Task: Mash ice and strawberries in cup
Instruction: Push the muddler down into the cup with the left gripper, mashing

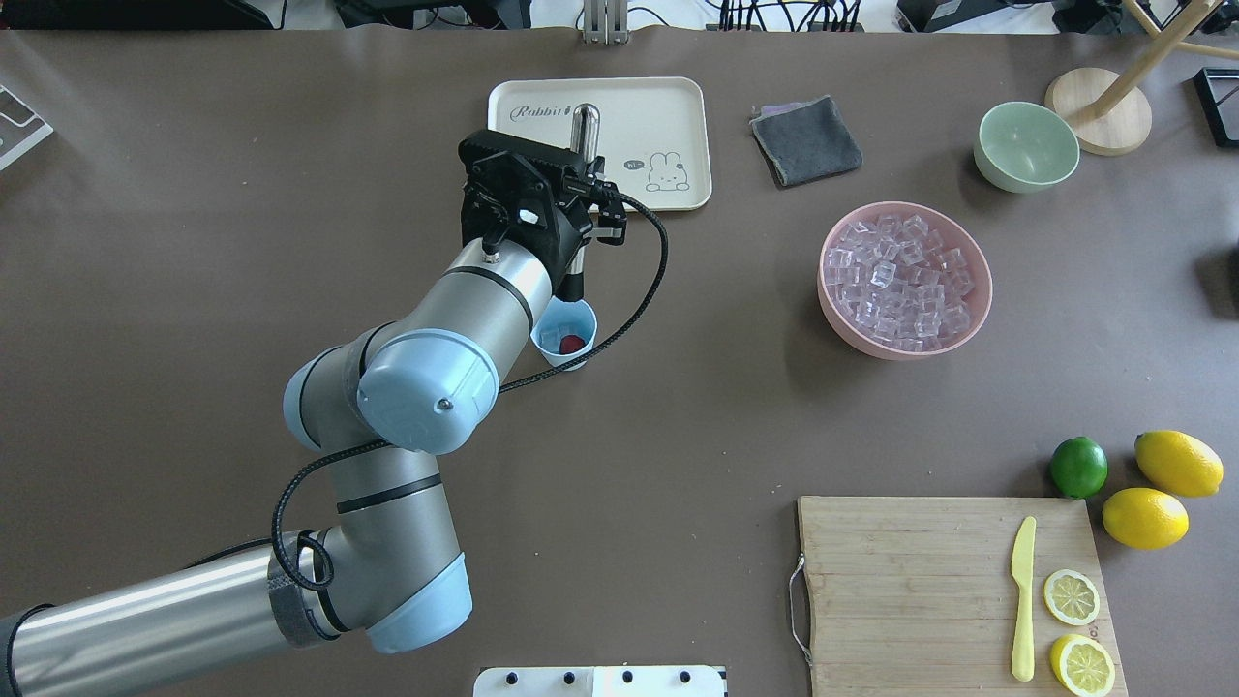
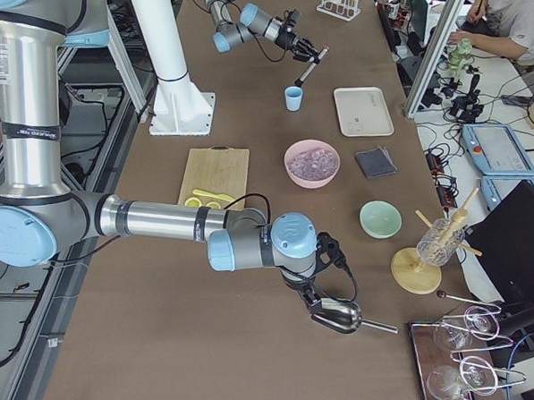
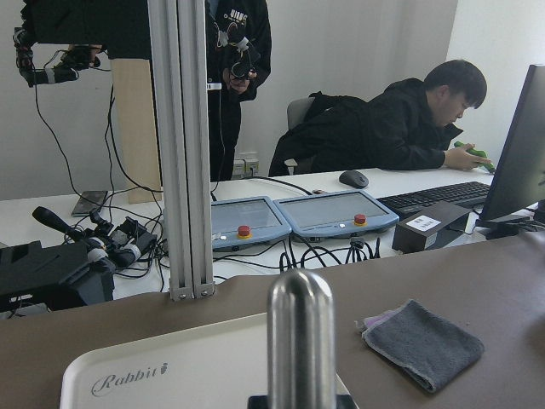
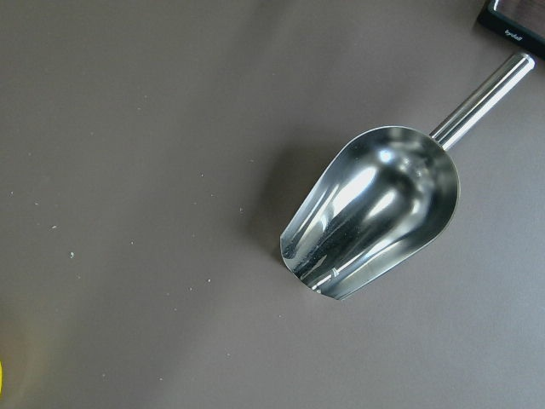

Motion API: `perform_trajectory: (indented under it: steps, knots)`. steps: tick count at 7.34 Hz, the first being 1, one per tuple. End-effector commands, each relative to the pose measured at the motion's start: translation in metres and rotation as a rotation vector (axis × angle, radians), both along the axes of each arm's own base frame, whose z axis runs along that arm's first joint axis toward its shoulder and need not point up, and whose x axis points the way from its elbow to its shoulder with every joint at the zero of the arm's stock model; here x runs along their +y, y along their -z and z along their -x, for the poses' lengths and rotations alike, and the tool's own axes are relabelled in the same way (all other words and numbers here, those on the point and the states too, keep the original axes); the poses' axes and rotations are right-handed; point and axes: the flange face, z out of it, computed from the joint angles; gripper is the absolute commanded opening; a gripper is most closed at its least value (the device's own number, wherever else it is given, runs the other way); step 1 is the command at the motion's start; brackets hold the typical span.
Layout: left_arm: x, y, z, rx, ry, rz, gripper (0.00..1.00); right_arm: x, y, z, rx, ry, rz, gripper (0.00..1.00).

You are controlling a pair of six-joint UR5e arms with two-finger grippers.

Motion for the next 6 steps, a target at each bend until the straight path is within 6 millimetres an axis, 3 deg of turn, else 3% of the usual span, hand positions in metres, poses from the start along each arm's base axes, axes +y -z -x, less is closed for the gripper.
perform_trajectory:
  steps: [1, 3, 6]
  knots:
    - [-0.007, -0.020, -0.012, -0.039, -0.006, 0.020, 0.00, 0.000, 0.001, 0.000, 0.000, 0.000, -0.003, 0.99]
    - [-0.004, -0.030, -0.024, -0.019, -0.040, 0.014, 0.00, -0.001, 0.001, 0.000, 0.002, -0.001, -0.005, 0.99]
    - [-0.004, -0.039, -0.023, -0.023, -0.087, 0.021, 0.00, -0.004, 0.006, 0.000, 0.002, -0.002, -0.016, 0.99]
